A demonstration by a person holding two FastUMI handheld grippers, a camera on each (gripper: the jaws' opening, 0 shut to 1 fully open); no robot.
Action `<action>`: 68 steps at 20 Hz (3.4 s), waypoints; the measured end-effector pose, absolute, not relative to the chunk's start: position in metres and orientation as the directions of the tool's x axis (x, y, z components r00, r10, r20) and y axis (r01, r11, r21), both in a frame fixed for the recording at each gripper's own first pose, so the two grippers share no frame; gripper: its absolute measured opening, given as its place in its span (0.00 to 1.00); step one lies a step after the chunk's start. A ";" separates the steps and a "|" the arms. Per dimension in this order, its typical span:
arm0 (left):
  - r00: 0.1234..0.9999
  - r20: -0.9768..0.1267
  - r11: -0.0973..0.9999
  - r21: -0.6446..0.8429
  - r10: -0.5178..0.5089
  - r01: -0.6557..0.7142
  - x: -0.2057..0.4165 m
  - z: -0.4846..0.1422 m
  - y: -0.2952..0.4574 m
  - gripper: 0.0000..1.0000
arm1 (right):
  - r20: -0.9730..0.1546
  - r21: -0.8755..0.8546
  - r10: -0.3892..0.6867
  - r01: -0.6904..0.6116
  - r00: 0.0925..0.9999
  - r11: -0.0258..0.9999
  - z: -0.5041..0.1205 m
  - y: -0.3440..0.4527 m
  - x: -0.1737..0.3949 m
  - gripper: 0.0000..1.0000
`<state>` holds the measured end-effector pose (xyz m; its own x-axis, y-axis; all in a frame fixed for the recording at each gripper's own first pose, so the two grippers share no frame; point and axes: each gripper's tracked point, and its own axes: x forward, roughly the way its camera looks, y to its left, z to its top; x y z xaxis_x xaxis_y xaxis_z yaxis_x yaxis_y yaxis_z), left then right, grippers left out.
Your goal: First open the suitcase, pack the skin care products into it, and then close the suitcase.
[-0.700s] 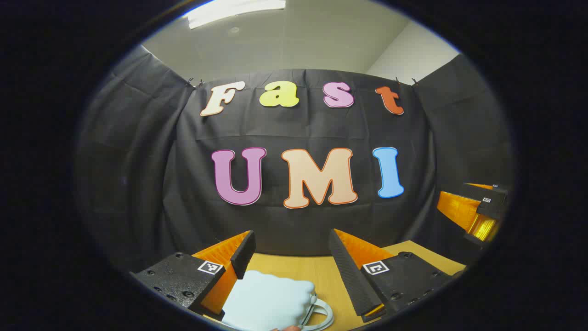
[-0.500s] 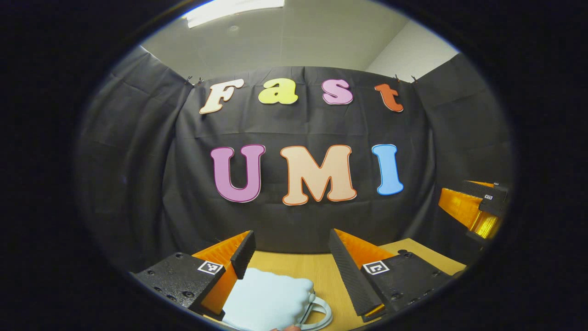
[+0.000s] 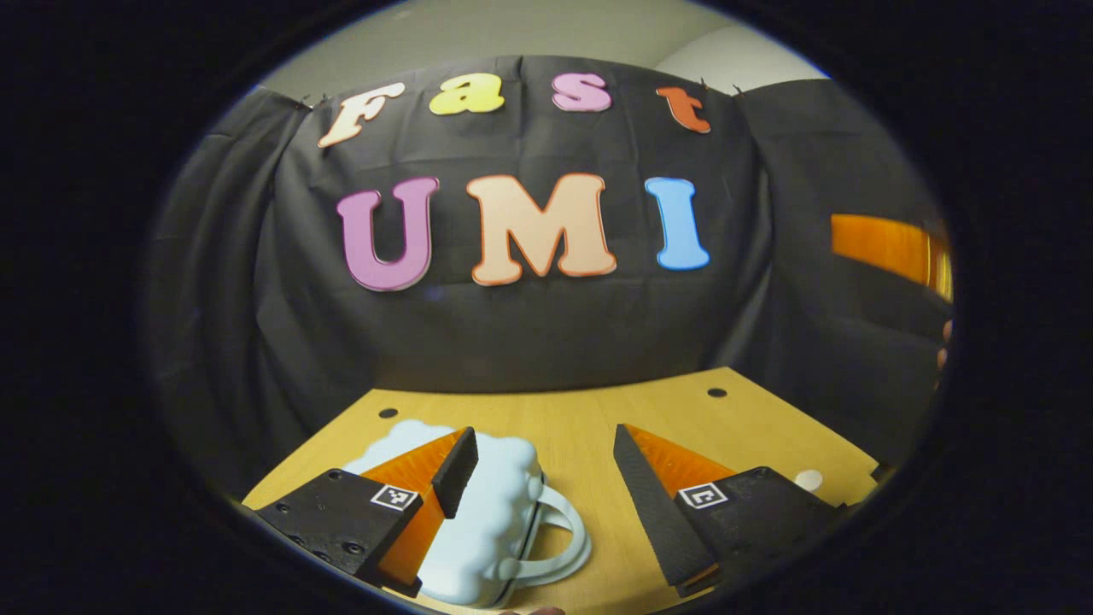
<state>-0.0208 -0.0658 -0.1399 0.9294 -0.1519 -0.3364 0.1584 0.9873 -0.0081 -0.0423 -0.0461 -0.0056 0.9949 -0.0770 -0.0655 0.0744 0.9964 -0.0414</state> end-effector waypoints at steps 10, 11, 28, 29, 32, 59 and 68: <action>0.778 -0.605 0.984 -0.053 -0.169 0.172 -0.025 -0.253 -0.105 0.94 | -0.151 -0.071 -0.150 0.141 0.977 0.988 -0.022 -0.097 -0.059 0.99; 0.759 -0.631 0.984 -0.053 -0.164 0.169 -0.025 -0.264 -0.107 0.95 | -0.157 -0.074 -0.152 0.142 0.976 0.987 -0.025 -0.099 -0.059 0.99; 0.585 -0.777 0.973 -0.182 -0.232 0.144 -0.018 -0.325 -0.098 0.05 | -0.174 -0.081 -0.088 0.074 0.981 0.994 -0.047 -0.090 -0.052 0.99; 0.594 -0.770 0.972 -0.179 -0.234 0.151 -0.019 -0.323 -0.100 0.04 | -0.168 -0.083 -0.078 0.065 0.983 0.994 -0.046 -0.087 -0.052 0.99; 0.621 -0.760 0.979 -0.097 -0.189 0.179 -0.016 -0.315 -0.101 0.00 | -0.150 -0.082 -0.048 0.036 0.988 0.996 -0.041 -0.082 -0.051 0.99; 0.791 -0.513 0.931 -0.315 -0.332 0.186 0.070 -0.102 0.140 0.00 | -0.046 -0.035 -0.009 0.008 0.999 0.999 -0.023 0.101 -0.003 0.99; 0.806 -0.528 0.945 -0.306 -0.266 0.111 0.092 -0.128 0.263 0.00 | -0.027 -0.072 -0.049 0.047 0.998 0.996 -0.017 0.150 0.002 0.99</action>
